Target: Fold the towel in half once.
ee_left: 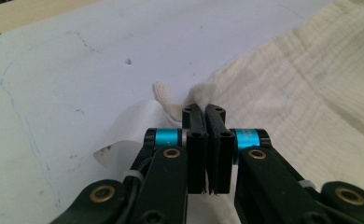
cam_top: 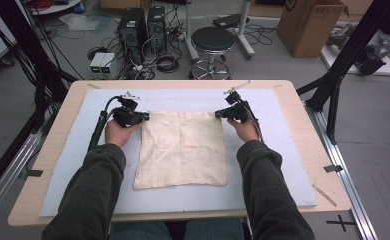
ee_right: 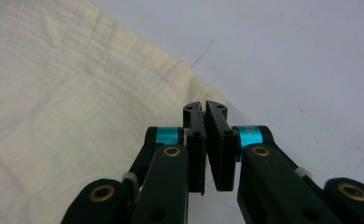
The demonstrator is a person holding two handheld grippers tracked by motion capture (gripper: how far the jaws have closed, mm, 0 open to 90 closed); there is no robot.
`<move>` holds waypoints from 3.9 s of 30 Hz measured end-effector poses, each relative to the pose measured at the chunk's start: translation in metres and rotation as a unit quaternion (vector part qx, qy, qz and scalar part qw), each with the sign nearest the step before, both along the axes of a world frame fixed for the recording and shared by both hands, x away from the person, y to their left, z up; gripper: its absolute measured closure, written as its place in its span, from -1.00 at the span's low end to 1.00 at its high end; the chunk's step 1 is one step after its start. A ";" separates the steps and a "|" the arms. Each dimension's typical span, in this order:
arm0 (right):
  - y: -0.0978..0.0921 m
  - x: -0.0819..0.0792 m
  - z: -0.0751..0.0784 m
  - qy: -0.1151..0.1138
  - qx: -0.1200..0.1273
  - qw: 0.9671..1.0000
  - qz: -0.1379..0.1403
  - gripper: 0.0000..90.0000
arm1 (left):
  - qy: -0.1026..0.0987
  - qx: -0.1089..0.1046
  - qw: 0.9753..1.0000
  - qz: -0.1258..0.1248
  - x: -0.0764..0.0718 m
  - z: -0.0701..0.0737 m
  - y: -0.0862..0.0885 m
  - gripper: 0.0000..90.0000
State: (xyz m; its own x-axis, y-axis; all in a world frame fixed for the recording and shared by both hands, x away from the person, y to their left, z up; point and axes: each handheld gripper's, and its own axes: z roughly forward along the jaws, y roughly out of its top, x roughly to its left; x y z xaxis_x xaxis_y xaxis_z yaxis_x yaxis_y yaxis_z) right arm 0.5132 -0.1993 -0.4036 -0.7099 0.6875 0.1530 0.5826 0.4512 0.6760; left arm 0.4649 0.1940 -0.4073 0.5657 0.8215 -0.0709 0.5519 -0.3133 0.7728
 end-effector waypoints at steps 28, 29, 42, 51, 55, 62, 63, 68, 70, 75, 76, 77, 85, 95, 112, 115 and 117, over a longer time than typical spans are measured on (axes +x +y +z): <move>-0.013 -0.044 0.023 -0.043 0.053 0.997 0.042 0.92 | -0.047 -0.024 0.998 -0.033 -0.049 0.017 0.006 0.93; -0.014 -0.045 0.023 -0.043 0.054 0.997 0.044 0.92 | -0.049 -0.026 0.998 -0.034 -0.051 0.017 0.007 0.93; -0.014 -0.061 0.026 -0.045 0.051 0.995 0.069 0.93 | -0.061 -0.029 0.997 -0.048 -0.072 0.014 0.012 0.93; -0.022 -0.077 0.024 -0.052 0.053 0.994 0.076 0.92 | -0.067 -0.028 0.995 -0.062 -0.086 0.012 0.013 0.93; -0.024 -0.086 0.023 -0.055 0.053 0.994 0.081 0.92 | -0.065 -0.019 0.995 -0.072 -0.093 0.012 0.012 0.93; -0.024 -0.098 0.026 -0.056 0.051 0.993 0.093 0.92 | -0.075 -0.006 0.993 -0.090 -0.103 0.017 0.007 0.93; -0.024 -0.099 0.027 -0.057 0.050 0.993 0.095 0.92 | -0.075 -0.009 0.993 -0.092 -0.105 0.018 0.006 0.93; -0.022 -0.104 0.028 -0.059 0.045 0.992 0.103 0.92 | -0.078 -0.009 0.992 -0.094 -0.113 0.016 0.006 0.93; -0.021 -0.106 0.029 -0.056 0.042 0.992 0.107 0.92 | -0.077 -0.008 0.992 -0.096 -0.115 0.013 0.007 0.93; -0.020 -0.109 0.029 -0.051 0.036 0.992 0.110 0.92 | -0.077 -0.007 0.992 -0.098 -0.121 0.011 0.007 0.92; -0.020 -0.109 0.029 -0.050 0.035 0.992 0.110 0.92 | -0.077 -0.005 0.992 -0.100 -0.122 0.011 0.008 0.92; -0.020 -0.110 0.029 -0.046 0.036 0.992 0.110 0.92 | -0.077 -0.006 0.992 -0.099 -0.123 0.010 0.008 0.92; -0.019 -0.118 0.032 -0.044 0.026 0.992 0.117 0.92 | -0.074 0.001 0.992 -0.101 -0.133 0.001 0.012 0.92; -0.024 -0.131 0.017 -0.034 0.028 0.993 0.114 0.92 | -0.073 -0.007 0.992 -0.107 -0.144 -0.006 0.013 0.91; -0.027 -0.155 0.005 -0.038 0.030 0.992 0.118 0.92 | -0.074 0.006 0.989 -0.125 -0.163 -0.008 0.010 0.90; -0.027 -0.159 0.003 -0.040 0.029 0.991 0.122 0.92 | -0.073 0.004 0.989 -0.125 -0.167 -0.011 0.012 0.90; -0.027 -0.162 0.002 -0.039 0.027 0.991 0.123 0.92 | -0.071 0.007 0.989 -0.126 -0.170 -0.013 0.012 0.89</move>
